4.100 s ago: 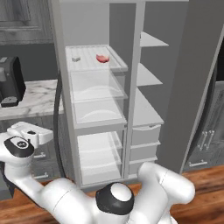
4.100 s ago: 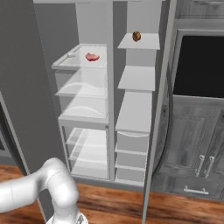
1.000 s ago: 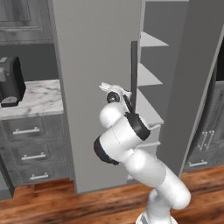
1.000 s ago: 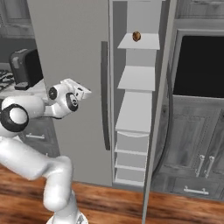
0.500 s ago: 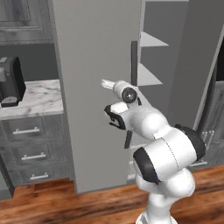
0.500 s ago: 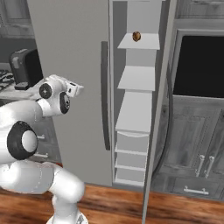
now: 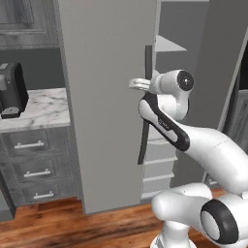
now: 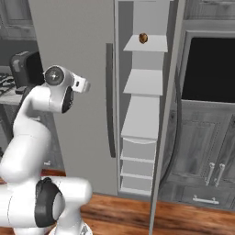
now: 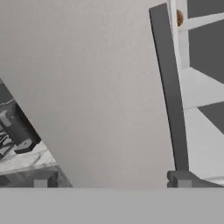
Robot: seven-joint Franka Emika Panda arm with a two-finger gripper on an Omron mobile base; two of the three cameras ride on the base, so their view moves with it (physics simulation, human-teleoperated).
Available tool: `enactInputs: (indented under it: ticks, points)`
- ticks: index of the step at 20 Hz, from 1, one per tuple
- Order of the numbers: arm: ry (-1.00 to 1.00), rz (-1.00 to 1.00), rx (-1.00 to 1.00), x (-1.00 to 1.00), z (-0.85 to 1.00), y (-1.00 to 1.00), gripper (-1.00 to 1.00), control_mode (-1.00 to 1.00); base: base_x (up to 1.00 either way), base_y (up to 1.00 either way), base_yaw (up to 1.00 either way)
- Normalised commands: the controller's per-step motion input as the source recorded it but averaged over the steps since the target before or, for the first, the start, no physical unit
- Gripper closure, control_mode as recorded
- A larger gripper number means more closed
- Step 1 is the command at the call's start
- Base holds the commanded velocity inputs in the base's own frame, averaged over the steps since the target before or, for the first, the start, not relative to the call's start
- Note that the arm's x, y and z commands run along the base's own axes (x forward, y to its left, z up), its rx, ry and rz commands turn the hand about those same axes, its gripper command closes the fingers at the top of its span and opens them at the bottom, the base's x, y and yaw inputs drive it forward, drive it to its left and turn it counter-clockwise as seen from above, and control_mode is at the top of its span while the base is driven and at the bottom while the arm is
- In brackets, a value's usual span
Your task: Pick up the frozen steak from the freezer, place it on any shelf in the fridge, and close the fridge and freezer doors when done.
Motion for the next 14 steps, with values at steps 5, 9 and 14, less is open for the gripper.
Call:
enactInputs:
  ticks: [5,9,14]
  points:
    - [0.1,0.07,-0.02,-1.0,-0.1,-0.03,-1.0,-1.0,0.0,0.0,0.0]
    - [0.0,0.0,-0.02,-1.0,-0.04,-0.51,-1.0,-1.0,0.0,0.0,0.0]
    - [-0.07,0.0,0.0,-1.0,0.09,-0.8,-1.0,-1.0,0.0,0.0,0.0]
